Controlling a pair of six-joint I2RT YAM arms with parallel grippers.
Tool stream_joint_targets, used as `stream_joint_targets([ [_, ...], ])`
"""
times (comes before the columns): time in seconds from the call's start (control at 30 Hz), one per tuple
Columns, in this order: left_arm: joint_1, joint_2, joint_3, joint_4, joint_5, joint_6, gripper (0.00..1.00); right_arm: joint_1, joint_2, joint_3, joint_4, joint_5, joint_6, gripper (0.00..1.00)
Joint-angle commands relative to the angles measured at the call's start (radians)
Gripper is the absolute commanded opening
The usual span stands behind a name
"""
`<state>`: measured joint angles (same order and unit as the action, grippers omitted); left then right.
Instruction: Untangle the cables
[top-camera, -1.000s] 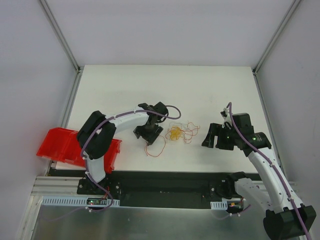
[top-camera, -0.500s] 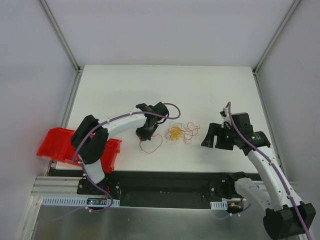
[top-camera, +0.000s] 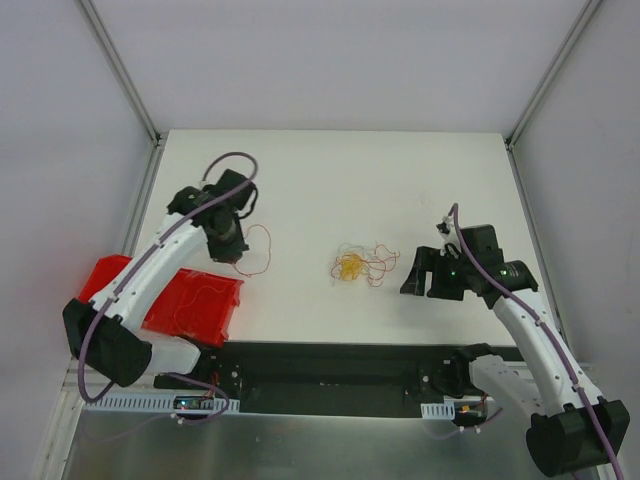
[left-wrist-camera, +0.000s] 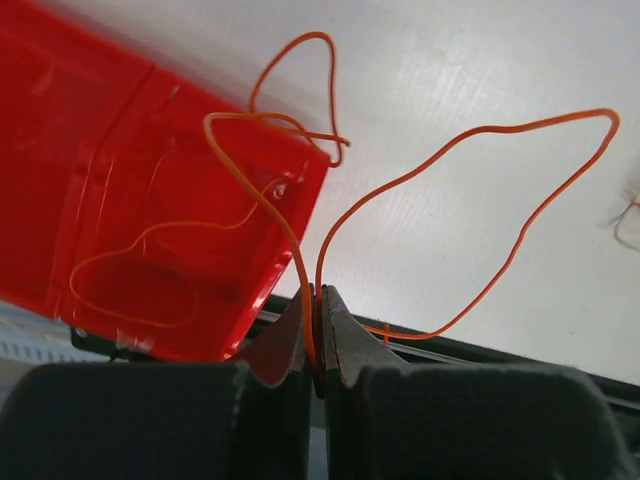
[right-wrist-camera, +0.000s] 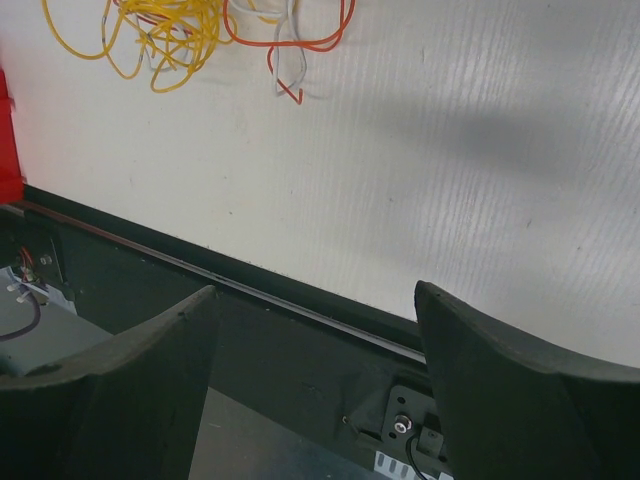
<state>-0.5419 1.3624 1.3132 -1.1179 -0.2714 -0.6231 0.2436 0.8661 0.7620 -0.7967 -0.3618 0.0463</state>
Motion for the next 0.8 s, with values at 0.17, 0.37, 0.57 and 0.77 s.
stream_joint_targets([
  [0.17,0.465,-0.307,-0.241,-0.002,0.634,-0.394,0.00,-0.004,0.004,-0.003,0.017,-0.042,-0.020,0.81],
  [0.37,0.614,-0.422,-0.405,0.164,0.919,-0.599,0.00,-0.004,-0.013,-0.004,0.019,-0.035,-0.016,0.81],
  [0.57,0.789,-0.562,-0.601,0.162,0.927,-0.717,0.00,-0.004,-0.024,-0.001,0.014,-0.032,-0.013,0.81],
  [0.77,0.838,-0.585,-0.658,0.104,0.861,-0.803,0.00,-0.003,-0.027,-0.001,0.013,-0.039,-0.014,0.81],
])
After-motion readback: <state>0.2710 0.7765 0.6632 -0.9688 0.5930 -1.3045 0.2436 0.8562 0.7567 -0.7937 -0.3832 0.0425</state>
